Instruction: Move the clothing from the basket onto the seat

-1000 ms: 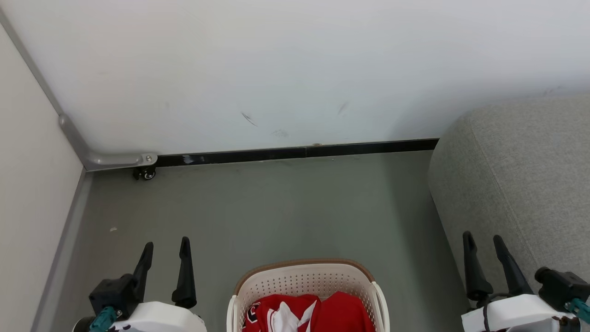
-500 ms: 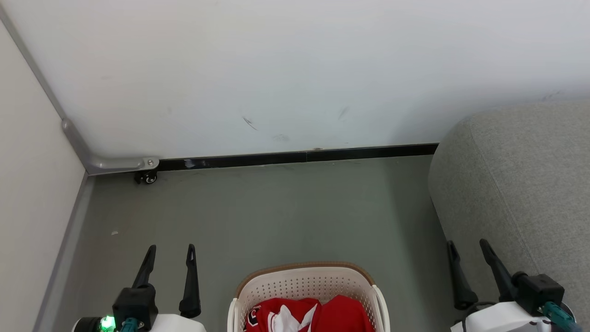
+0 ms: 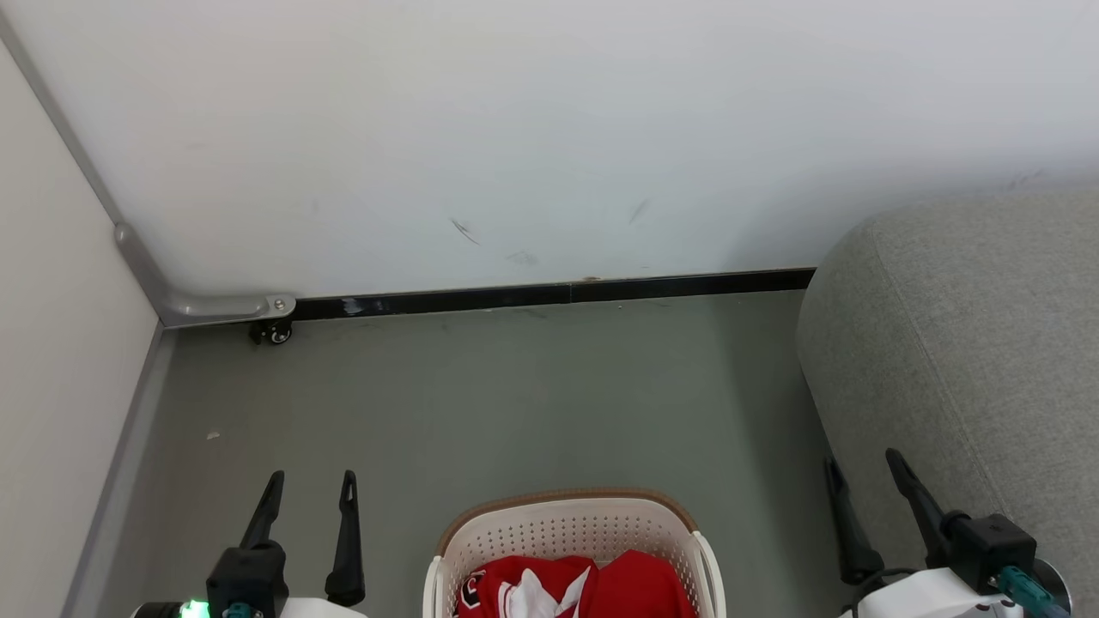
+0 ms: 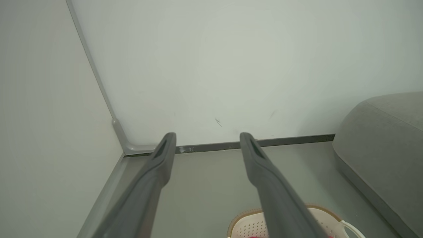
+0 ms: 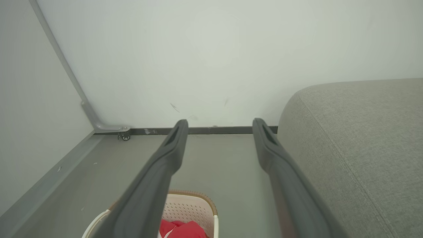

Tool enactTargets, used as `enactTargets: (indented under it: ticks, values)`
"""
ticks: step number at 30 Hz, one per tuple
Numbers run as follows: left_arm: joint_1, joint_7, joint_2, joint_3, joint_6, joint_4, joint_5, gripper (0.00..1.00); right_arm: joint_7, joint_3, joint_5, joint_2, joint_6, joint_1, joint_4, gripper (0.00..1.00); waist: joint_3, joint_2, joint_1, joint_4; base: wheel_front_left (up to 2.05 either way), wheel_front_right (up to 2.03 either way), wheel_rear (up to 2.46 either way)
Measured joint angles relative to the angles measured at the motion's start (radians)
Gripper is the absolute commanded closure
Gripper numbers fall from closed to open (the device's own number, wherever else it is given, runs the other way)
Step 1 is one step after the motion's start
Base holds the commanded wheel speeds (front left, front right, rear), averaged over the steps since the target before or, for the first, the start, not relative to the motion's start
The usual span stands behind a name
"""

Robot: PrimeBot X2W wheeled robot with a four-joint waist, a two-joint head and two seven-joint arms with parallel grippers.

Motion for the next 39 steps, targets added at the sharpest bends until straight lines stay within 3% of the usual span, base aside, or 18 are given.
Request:
enactTargets:
  ticks: [39]
  values:
    - [-0.002,0.0,-0.013,0.021,0.0,0.021,-0.005,0.0,-0.007,0.001,0.01,0.0,0.0,-0.002,0.013,0.0,0.011,0.0,-0.0002,-0.002,0.0,0.0,0.0]
